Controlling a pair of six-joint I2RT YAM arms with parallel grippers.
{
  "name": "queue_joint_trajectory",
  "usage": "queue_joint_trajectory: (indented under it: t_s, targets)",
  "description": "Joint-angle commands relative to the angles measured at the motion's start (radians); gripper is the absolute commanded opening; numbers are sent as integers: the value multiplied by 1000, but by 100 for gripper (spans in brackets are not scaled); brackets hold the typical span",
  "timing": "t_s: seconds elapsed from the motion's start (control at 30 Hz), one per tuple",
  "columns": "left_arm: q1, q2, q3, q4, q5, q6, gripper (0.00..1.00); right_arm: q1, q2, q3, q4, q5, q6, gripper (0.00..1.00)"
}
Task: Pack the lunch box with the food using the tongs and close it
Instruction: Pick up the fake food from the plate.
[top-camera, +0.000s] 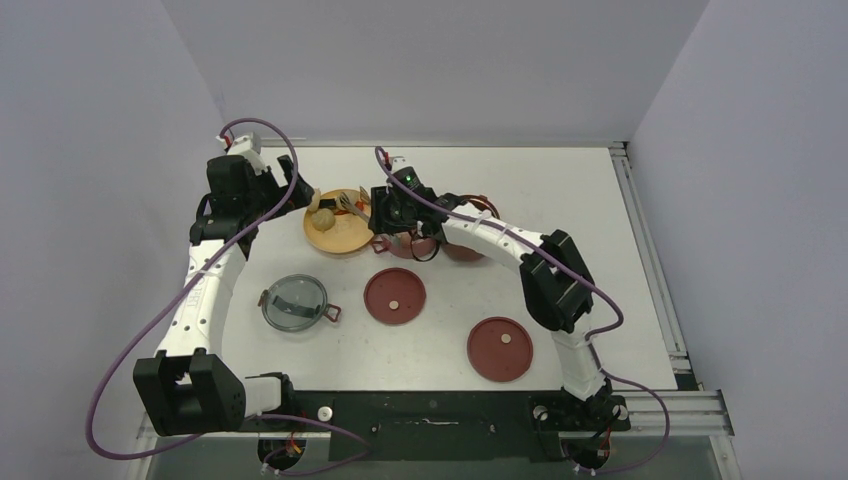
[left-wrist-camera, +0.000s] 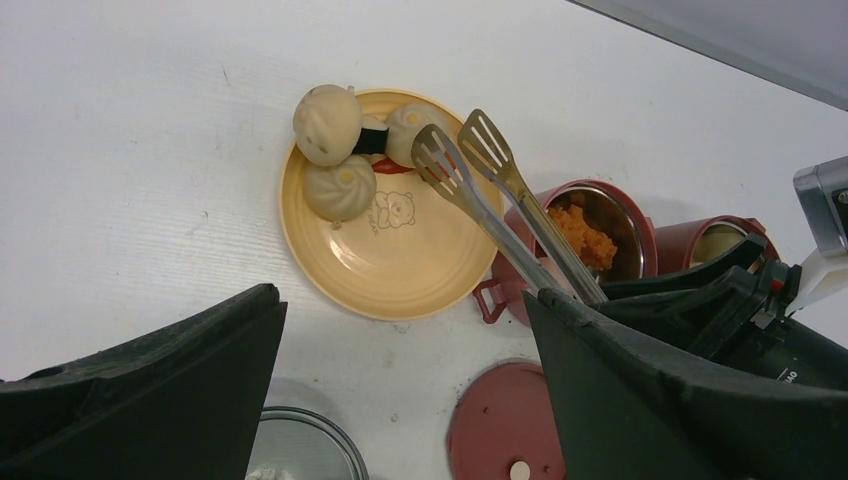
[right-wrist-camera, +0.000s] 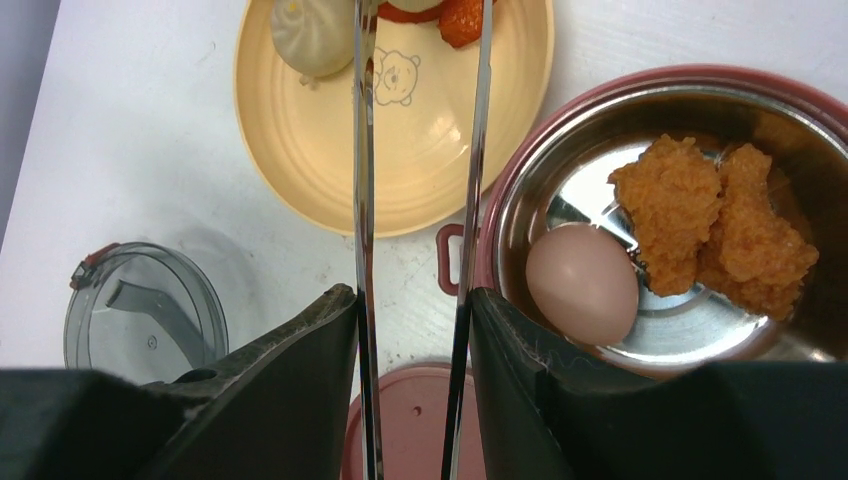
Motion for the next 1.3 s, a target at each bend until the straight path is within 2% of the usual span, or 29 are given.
queue_joint_trajectory:
  t_s: [0.0,0.43,1.27]
  targets:
    - [3,-29,12,48,15,3,97,-14,15,76,46,22,-5,43]
    - [4,-28,11,49,18,1,97,-13,72,121,25,-18,-9,41]
    - [4,-24,11,52,29,-4,97,14,83,135,16,-56,-8,40]
